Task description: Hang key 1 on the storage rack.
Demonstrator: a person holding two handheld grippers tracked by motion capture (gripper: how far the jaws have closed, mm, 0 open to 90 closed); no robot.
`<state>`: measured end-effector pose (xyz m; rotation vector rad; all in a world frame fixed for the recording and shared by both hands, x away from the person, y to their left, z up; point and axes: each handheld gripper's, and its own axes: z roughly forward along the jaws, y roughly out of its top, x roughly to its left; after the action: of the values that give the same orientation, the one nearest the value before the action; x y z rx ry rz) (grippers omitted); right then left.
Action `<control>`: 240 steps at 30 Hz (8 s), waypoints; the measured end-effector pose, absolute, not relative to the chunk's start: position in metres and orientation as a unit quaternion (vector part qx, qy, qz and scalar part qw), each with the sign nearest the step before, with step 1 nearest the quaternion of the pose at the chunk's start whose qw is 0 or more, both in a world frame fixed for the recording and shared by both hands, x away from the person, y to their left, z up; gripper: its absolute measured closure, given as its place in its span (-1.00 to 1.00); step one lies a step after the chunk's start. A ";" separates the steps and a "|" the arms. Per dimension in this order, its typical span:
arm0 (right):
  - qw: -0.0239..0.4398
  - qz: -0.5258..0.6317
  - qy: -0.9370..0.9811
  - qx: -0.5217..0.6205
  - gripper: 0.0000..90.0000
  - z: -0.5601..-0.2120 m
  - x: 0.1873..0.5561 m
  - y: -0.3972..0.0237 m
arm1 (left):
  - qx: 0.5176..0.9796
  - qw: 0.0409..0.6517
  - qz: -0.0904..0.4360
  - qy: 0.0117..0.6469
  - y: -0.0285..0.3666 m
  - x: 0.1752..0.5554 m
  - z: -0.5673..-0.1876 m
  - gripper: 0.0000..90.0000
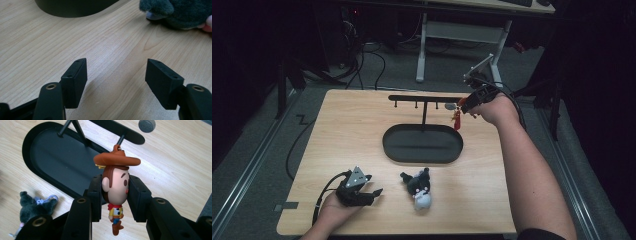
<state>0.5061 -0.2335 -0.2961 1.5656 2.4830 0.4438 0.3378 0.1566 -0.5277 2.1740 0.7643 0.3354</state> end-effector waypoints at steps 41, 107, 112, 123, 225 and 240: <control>0.069 0.178 0.813 0.550 0.18 -0.376 0.473 -0.259 | 0.861 0.391 0.131 0.298 0.154 0.338 -0.529 -0.23; 0.225 0.396 0.761 0.463 0.00 -0.501 0.267 -0.287 | 0.876 0.377 0.110 0.279 0.069 0.319 -0.518 1.00; 0.220 0.402 0.760 0.461 0.00 -0.501 0.267 -0.291 | 0.881 0.372 0.109 0.272 0.049 0.322 -0.515 1.00; 0.215 0.410 0.756 0.462 0.00 -0.499 0.267 -0.297 | 0.899 0.365 0.090 0.226 -0.011 0.313 -0.517 1.00; 0.201 0.310 0.765 0.527 0.00 -0.502 0.288 -0.306 | 0.824 0.403 0.206 0.341 0.164 0.336 -0.519 -0.02; 0.145 0.234 0.805 0.525 -0.07 -0.485 0.301 -0.304 | 0.825 0.405 0.209 0.334 0.164 0.333 -0.519 -0.02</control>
<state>0.3009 -0.3039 -0.4847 1.5118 2.3199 0.6751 0.3334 0.1641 -0.5188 2.0835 0.8427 0.5270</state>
